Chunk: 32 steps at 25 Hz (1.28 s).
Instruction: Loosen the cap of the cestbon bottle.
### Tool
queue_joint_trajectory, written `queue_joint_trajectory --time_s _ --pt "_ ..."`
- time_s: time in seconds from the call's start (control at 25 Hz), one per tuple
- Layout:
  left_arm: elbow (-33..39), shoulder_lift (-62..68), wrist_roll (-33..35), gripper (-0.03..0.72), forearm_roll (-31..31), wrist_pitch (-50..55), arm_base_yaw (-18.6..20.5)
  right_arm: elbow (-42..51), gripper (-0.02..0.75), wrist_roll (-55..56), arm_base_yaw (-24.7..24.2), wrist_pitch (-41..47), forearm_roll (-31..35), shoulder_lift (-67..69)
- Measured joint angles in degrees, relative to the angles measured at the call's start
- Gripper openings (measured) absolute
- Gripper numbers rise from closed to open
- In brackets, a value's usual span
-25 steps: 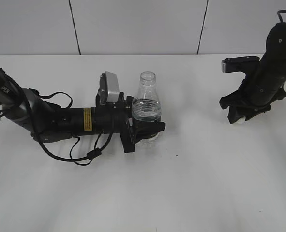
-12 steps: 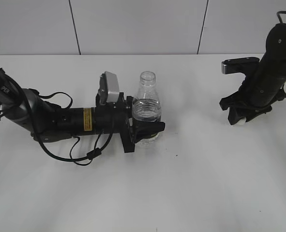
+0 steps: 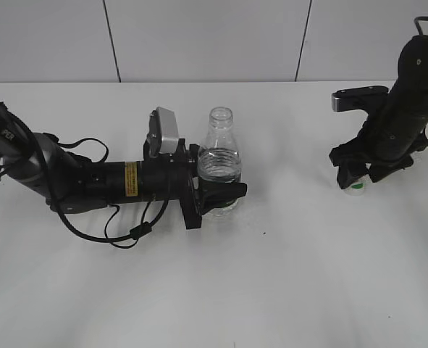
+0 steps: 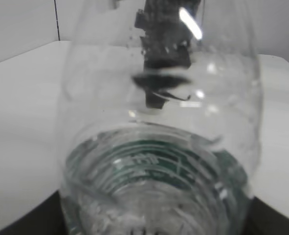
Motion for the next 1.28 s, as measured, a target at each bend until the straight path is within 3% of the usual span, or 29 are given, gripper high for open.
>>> queue_joint_trajectory --time_s 0.12,0.2,0.64,0.92,1.28 --pt "0.0 0.0 0.0 0.398 0.0 0.0 0.0 0.0 0.599 0.0 0.0 0.67 -0.06 0.0" --pt "0.0 0.0 0.0 0.398 0.0 0.0 0.0 0.0 0.631 0.0 0.0 1.23 -0.11 0.0" --pt "0.0 0.0 -2.03 0.398 -0.34 0.06 0.0 0.0 0.608 1.28 0.0 2.63 -0.17 -6.18" --pt "0.0 0.0 -7.2 0.538 -0.6 1.21 0.0 0.0 0.596 1.28 0.0 3.55 -0.17 -6.35" --pt "0.05 -3.49 -8.8 0.559 -0.09 1.75 0.0 0.0 0.594 1.23 0.0 3.67 -0.17 -6.35"
